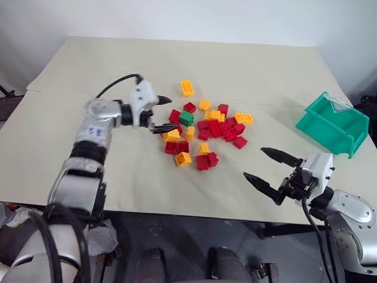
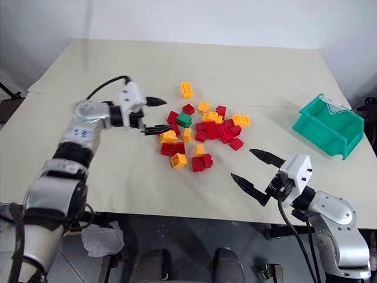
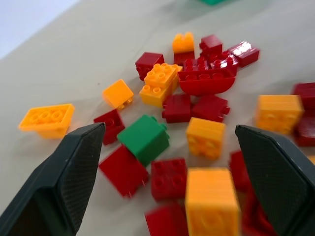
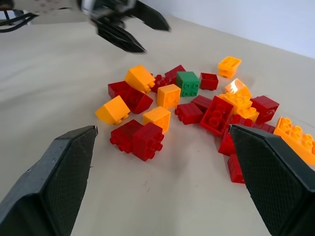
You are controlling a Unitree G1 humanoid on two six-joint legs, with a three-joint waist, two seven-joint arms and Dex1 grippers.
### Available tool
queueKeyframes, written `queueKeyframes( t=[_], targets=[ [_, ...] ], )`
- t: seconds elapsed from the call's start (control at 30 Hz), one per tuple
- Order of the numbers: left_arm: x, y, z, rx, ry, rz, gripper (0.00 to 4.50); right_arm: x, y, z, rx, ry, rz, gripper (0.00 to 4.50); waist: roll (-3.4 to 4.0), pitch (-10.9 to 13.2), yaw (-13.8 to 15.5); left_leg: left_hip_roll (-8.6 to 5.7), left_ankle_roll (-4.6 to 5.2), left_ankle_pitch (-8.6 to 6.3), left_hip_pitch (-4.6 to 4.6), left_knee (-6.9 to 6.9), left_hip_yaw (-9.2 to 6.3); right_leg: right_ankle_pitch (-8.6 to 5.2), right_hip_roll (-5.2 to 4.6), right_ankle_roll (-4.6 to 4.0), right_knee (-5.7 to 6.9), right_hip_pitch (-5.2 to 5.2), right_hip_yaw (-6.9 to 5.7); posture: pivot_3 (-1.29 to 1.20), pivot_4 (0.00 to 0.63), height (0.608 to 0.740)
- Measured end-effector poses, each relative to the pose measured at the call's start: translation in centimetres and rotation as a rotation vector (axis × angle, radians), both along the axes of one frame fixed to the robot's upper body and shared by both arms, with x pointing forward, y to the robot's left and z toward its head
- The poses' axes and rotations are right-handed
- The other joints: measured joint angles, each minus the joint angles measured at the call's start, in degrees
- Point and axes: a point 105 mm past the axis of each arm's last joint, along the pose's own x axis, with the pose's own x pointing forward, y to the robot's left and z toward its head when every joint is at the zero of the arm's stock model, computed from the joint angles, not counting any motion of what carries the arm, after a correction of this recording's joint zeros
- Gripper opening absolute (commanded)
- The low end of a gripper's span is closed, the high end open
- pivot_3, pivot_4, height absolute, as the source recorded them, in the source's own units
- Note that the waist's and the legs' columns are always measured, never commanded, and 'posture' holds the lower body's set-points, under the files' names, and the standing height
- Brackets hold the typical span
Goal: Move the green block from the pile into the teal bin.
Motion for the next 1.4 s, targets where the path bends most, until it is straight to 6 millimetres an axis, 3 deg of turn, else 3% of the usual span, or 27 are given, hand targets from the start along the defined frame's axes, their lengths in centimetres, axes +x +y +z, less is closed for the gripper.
queueKeyframes(
  t=[0.33,0.6,0.8,0.9,1.1,1.4],
  targets=[
    [2.0,-1.0,-1.9,0.161,0.0,0.146,4.5,-1.2,0.9,0.8,0.036,-0.026,-0.051,4.46,-0.14,0.1,0.2,-0.02,0.0,0.0,-0.04,-0.02,-0.02,0.01,-0.02,0.02,-0.02,-0.01,-0.03,0.0,0.15,0.74],
    [2.2,-3.9,-3.1,0.108,0.055,0.165,4.5,-1.8,0.9,0.6,0.061,-0.014,-0.101,4.46,-0.16,0.1,0.1,-0.02,0.0,0.0,-0.03,-0.01,-0.03,0.01,-0.02,0.02,0.01,-0.01,-0.03,0.0,0.15,0.74],
    [3.1,-4.4,-2.9,0.052,0.076,0.274,4.5,-2.2,1.0,0.8,0.077,-0.021,-0.129,4.46,-0.16,0.1,0.2,-0.02,0.0,0.0,-0.03,0.06,-0.07,0.01,-0.03,0.02,0.02,0.02,-0.03,0.0,0.15,0.74],
    [3.5,-4.2,-3.2,0.012,0.12,0.341,3.91,-2.3,1.0,0.7,0.08,-0.017,-0.144,4.5,-0.16,0.1,0.2,-0.03,0.01,-0.01,-0.03,0.06,-0.07,0.01,-0.04,0.02,0.06,0.02,-0.03,0.0,0.15,0.74],
    [3.4,-4.7,-3.6,-0.043,0.199,0.366,2.05,-2.3,0.9,0.9,0.085,-0.026,-0.164,4.5,-0.16,0.1,0.1,-0.02,0.01,-0.01,0.0,0.05,-0.07,0.01,-0.03,0.02,0.09,0.03,-0.03,0.0,0.15,0.74],
    [3.3,-4.5,-3.5,-0.078,0.213,0.353,2.04,-2.2,1.2,0.9,0.095,-0.023,-0.169,4.5,-0.16,0.1,0.1,-0.02,0.01,0.0,0.0,0.09,-0.07,0.01,-0.03,0.02,0.16,0.02,-0.03,0.0,0.15,0.74]
  ],
)
